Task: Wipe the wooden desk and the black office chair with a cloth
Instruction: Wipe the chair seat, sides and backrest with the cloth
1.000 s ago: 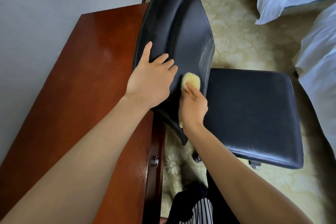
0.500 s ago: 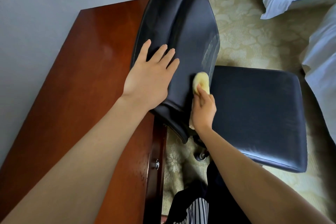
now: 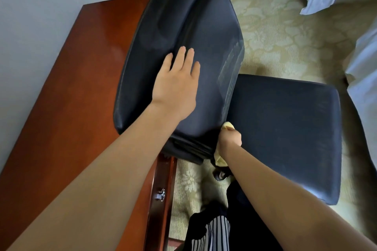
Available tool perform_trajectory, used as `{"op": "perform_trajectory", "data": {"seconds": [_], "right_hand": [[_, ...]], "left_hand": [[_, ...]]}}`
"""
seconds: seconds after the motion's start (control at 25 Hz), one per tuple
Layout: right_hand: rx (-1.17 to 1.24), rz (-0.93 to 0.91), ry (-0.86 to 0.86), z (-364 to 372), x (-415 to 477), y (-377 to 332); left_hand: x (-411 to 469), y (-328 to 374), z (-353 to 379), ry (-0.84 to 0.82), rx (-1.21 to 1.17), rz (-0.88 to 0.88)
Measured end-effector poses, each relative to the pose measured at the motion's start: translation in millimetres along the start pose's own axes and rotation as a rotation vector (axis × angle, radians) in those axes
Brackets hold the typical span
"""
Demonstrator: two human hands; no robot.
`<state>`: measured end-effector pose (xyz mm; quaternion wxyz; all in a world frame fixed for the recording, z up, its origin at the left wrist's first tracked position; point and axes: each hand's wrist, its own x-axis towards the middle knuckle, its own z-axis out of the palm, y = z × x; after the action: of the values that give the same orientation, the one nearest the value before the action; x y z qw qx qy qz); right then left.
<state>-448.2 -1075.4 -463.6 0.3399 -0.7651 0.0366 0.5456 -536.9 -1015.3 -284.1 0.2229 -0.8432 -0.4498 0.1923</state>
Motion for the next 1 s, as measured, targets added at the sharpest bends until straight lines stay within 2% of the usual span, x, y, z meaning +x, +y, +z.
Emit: {"op": "perform_trajectory", "data": {"seconds": [0.28,0.36,0.48,0.56,0.64,0.8,1.0], "right_hand": [[0.122,-0.271,-0.117,18.6,-24.1,-116.4],[0.103,-0.441,-0.150,27.5,-30.9,-146.6],[0.033,-0.810,-0.198,35.8,-33.6,-175.4],[-0.019,-1.005,-0.208,33.9,-24.0,-171.2],[-0.049,-1.095,-0.184,28.9,-7.2,-148.8],[-0.086,-1.029,-0.088,23.1,25.1,-103.3],[-0.202,-0.708,-0.027,19.9,46.5,-53.4]], "left_hand": [[28.2,7.1,14.8,0.072,0.045,-0.039],[30.3,7.9,16.6,0.088,0.074,-0.043],[34.0,8.0,19.0,0.097,0.111,-0.038],[36.4,8.1,20.3,0.107,0.132,-0.036],[37.0,8.9,20.6,0.105,0.140,-0.038],[38.4,9.3,19.3,0.091,0.153,-0.057],[38.8,9.3,19.3,0.080,0.149,-0.068]]}}
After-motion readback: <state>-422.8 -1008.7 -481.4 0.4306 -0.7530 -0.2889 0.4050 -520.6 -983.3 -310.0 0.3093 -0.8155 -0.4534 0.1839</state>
